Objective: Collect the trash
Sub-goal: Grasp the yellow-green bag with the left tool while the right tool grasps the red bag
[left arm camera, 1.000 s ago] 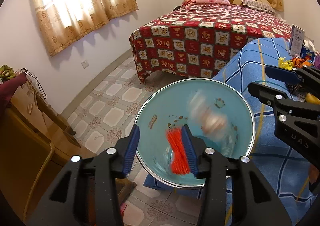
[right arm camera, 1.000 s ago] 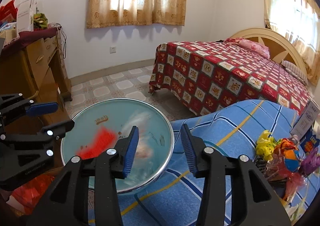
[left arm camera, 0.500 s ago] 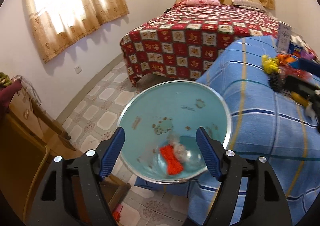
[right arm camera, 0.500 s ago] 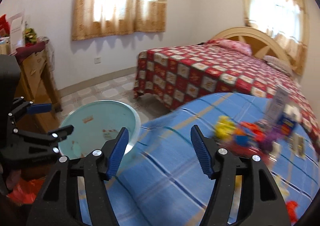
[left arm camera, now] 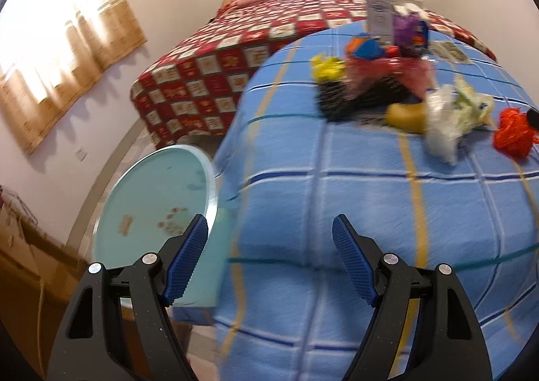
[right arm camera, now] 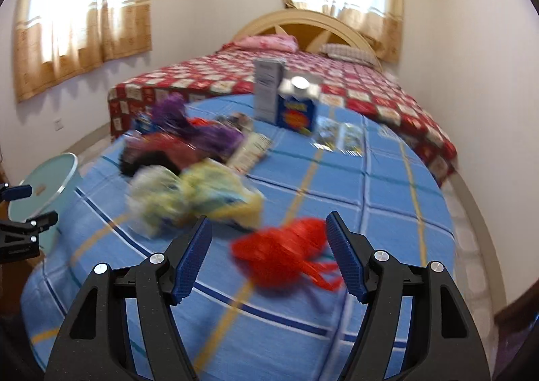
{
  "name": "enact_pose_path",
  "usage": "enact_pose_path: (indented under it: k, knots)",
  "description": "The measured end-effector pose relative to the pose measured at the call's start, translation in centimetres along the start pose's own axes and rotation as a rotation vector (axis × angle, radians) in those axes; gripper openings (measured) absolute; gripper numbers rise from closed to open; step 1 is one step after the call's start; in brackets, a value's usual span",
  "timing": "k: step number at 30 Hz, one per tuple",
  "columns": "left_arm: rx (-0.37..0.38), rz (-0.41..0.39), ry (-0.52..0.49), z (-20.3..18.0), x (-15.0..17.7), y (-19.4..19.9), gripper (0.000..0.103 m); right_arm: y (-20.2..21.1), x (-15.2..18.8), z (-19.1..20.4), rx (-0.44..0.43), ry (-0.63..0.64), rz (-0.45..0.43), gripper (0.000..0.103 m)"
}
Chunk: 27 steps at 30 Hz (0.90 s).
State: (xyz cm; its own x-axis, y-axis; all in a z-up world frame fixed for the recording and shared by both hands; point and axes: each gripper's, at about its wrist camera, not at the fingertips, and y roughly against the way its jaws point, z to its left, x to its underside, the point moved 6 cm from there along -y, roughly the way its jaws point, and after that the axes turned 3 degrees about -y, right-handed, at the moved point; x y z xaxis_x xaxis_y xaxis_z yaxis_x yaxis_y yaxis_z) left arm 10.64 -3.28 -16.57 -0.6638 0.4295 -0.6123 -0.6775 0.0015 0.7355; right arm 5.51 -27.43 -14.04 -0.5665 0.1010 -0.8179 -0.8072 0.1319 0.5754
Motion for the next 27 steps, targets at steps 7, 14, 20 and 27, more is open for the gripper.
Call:
enact_pose_path:
  k: [7, 14, 20, 27]
  knots:
    - [0.081, -0.069, 0.012, -5.0, -3.8, 1.2, 0.075, -2.1, 1.4, -2.5, -0.027, -0.046, 0.055, 0.063]
    - [0.164, -0.098, -0.041, -9.5, -5.7, 0.4, 0.075, -2.7, 2.8, -3.5, -0.069, -0.071, 0.105, 0.04]
    - [0.243, -0.056, -0.074, -12.1, -6.1, -1.1, 0.021, -2.7, 3.0, -3.8, -0.089, -0.075, 0.096, 0.018]
    - [0.239, -0.106, -0.062, -11.0, -6.6, 1.1, 0.016, -1.4, 2.5, -4.2, -0.102, -0.096, 0.056, 0.013]
